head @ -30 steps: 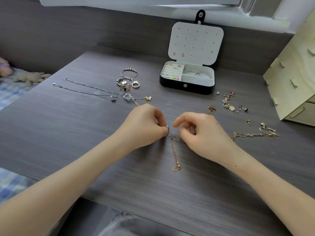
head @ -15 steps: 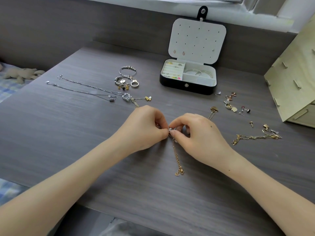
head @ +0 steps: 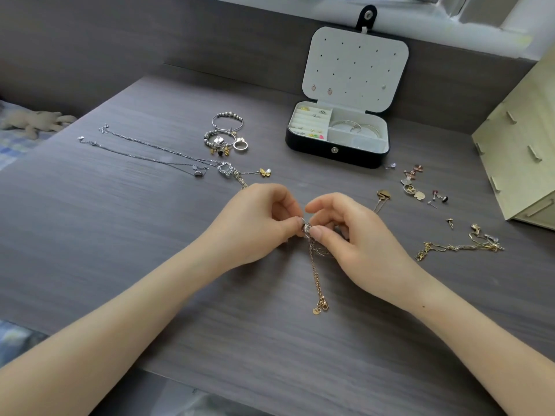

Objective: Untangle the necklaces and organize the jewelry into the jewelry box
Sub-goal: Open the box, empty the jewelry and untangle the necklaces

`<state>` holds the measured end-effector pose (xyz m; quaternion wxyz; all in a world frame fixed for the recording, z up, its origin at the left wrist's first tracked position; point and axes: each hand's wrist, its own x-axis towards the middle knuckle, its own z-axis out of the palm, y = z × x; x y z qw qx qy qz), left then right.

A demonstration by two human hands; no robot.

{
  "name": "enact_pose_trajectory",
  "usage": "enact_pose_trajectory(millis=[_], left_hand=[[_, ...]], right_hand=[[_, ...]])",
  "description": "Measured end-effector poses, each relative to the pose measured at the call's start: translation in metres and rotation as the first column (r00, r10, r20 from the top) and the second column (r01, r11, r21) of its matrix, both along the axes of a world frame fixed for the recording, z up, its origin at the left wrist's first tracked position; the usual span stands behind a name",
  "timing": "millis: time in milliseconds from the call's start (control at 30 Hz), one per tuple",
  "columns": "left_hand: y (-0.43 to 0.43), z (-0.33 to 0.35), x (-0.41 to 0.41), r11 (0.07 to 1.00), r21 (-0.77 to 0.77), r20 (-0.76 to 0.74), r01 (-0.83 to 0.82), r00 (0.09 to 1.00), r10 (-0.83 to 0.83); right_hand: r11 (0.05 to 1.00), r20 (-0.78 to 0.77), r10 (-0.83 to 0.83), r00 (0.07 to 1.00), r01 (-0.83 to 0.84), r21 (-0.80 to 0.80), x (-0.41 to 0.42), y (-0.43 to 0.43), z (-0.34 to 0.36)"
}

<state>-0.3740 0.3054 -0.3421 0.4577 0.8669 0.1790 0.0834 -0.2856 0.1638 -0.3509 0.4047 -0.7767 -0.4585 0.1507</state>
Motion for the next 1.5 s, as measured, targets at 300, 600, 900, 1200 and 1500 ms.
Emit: enact_pose_trajectory(millis=[300, 600, 900, 1200, 1500], left_hand=[[-0.003, 0.001, 0.001, 0.995, -0.082, -0.015, -0.062, 0.998, 0.061], [-0.003, 0.007, 0.002, 0.972, -0.205, -0.077, -0.116, 0.992, 0.103], [-0.003, 0.007, 0.003, 0.961, -0.242, -0.072, -0.13, 0.991, 0.116], [-0.004, 0.004, 0.002, 0.983, -0.141, -0.076, -0.117, 0.991, 0.108], [-0.004, 0.002, -0.002, 0.996, -0.041, -0.053, -0.083, 0.995, 0.081]], right_hand=[[0.991, 0.278, -0.043, 0.96, 0.005, 0.134, -0.002, 0.0, -0.007], [0.983, 0.613, -0.053, 0.788, -0.068, 0.172, 0.001, 0.003, -0.018], [0.979, 0.622, -0.079, 0.779, -0.056, 0.195, -0.001, 0.003, -0.019], [0.967, 0.479, -0.114, 0.87, -0.012, 0.253, -0.004, -0.002, -0.005], [0.967, -0.143, -0.066, 0.988, 0.098, 0.235, -0.002, -0.009, 0.011]])
